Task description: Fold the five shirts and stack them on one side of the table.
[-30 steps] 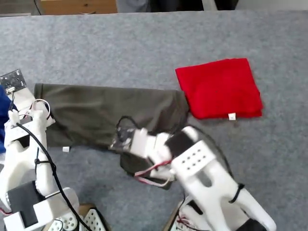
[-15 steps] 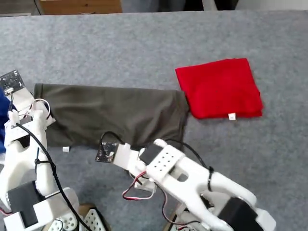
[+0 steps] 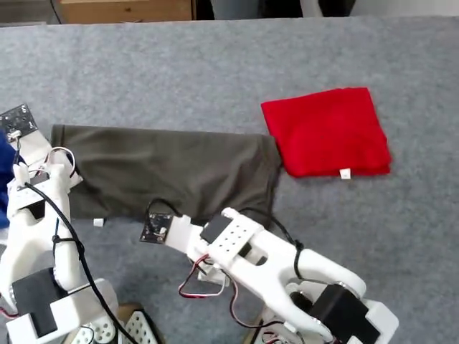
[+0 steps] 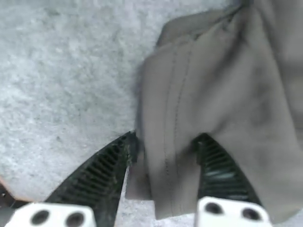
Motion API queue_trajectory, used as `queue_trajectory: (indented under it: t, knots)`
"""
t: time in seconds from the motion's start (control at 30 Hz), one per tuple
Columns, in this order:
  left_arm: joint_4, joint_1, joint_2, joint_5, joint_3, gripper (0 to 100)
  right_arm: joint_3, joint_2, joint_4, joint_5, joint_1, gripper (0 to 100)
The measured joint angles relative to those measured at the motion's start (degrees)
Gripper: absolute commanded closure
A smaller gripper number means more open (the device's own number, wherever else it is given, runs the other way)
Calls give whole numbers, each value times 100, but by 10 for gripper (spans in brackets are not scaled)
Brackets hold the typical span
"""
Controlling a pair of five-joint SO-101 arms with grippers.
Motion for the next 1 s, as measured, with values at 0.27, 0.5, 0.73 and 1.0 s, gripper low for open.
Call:
queue_trajectory:
  t: [0.27, 0.5, 0.73, 1.0]
  knots:
    - [0, 0, 0, 0, 0, 968, -158, 18, -62, 0, 237, 985]
    - [0, 0, 0, 0, 0, 968, -835, 237, 695, 229, 1143, 985]
    - [0, 0, 0, 0, 0, 968, -2224, 325, 1635, 1292, 1978, 985]
    - [0, 0, 0, 0, 0, 968, -3262, 1134, 1732, 2409, 2321, 984]
